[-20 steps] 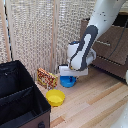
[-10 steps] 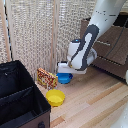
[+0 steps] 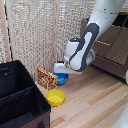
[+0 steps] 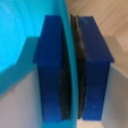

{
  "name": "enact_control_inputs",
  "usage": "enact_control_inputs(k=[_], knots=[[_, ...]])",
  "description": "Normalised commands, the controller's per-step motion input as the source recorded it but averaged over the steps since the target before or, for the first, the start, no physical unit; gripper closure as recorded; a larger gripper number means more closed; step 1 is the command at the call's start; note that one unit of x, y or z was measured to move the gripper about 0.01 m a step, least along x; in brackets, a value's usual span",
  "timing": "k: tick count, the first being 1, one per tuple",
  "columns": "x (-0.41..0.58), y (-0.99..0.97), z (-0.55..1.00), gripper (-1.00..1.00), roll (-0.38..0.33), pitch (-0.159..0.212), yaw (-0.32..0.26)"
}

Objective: Kindly move your gripper toward the top drawer's handle. With caution, hold the handle robustly using your gripper and pull open the top drawer. Let the handle go. Relocate your gripper to the bowl placed in the background. Gently hold the bowl using your gripper. Bring the gripper and the bowl to the ajar drawer. Softly release the bowl into it.

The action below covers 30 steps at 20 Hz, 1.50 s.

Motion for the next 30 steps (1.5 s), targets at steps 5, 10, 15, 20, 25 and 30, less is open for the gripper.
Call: enact_control_inputs(k=[5, 10, 15, 20, 25, 30], knots=[[0.43, 0.58, 0.81, 1.0, -0.051, -0.044, -0.125], [0.108, 0.25, 0.87, 1.0, -0.108, -0.061, -0.285], [0.281, 0.19, 0.97, 1.0, -0.119, -0.005, -0.245], [0.093, 0.01, 0.92, 1.0, -0.029, 0.023, -0.307], [0.036, 0.0, 0.91, 1.0, 0.0, 0.041, -0.293], [0.014, -0.01, 0.88, 1.0, 0.0, 0.052, -0.292]])
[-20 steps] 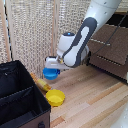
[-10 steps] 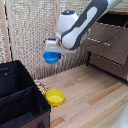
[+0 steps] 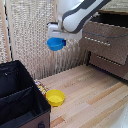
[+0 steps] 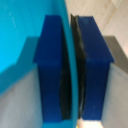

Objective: Kindly move your gripper toward the top drawer's handle. With caution, hold the handle robustly using your gripper and pull open the top drawer. Let the handle go. Relocate your gripper to the bowl placed in the background. Gently hold the bowl using your gripper. Bring the gripper and the bowl to the ajar drawer. Softly release the bowl into it.

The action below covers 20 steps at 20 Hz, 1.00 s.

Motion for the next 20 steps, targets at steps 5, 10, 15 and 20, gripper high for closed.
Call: enact_control_inputs(k=[5, 10, 15, 20], knots=[[0.073, 0.0, 0.92, 1.0, -0.006, 0.047, -0.295], [0.172, 0.0, 0.97, 1.0, -0.041, 0.034, -0.289], [0.213, 0.0, 0.92, 1.0, -0.098, 0.021, -0.3], [0.221, -0.02, 0.86, 1.0, -0.078, 0.054, -0.317]])
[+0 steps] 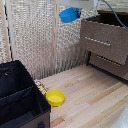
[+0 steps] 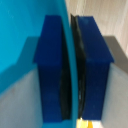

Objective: Kindly move your gripper toward the top drawer's handle. With caution, hold the handle robustly using your gripper and pull open the top drawer. Let the handle go. Relocate your gripper to the bowl placed in the background. Gently hold the bowl using your gripper. Bring the gripper and the bowl to the ajar drawer. Softly release the bowl into it.

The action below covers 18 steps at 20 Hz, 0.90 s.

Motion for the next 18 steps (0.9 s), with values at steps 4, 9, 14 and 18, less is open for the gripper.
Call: enact_control_inputs(k=[4, 9, 14, 18], knots=[[0.169, -0.33, 0.9, 1.0, -0.003, 0.121, -0.268], [0.011, -0.74, 0.84, 1.0, 0.04, 0.098, -0.122], [0.0, -0.91, 0.7, 1.0, 0.063, 0.048, -0.06], [-0.085, -0.89, 0.33, 1.0, 0.05, 0.006, -0.08]])
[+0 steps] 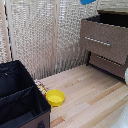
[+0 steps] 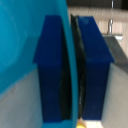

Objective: Kindly move your gripper toward the top drawer's handle. With caution, hold the handle robustly using your gripper and pull open the top drawer. Let the handle go. Relocate your gripper to the bowl placed in the background. Gently hold the bowl using your gripper. Bring the gripper and the bowl to the ajar drawer. Softly release the bowl into it.

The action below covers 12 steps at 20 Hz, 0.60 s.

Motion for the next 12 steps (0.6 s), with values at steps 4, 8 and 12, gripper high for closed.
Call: enact_control_inputs(k=[4, 8, 12], knots=[[-0.244, -0.79, 0.0, 1.0, 0.018, 0.0, -0.138], [-0.271, -0.81, -0.08, 1.0, 0.018, -0.002, -0.128], [-0.268, -0.52, -0.29, 1.0, 0.001, -0.014, -0.043]])
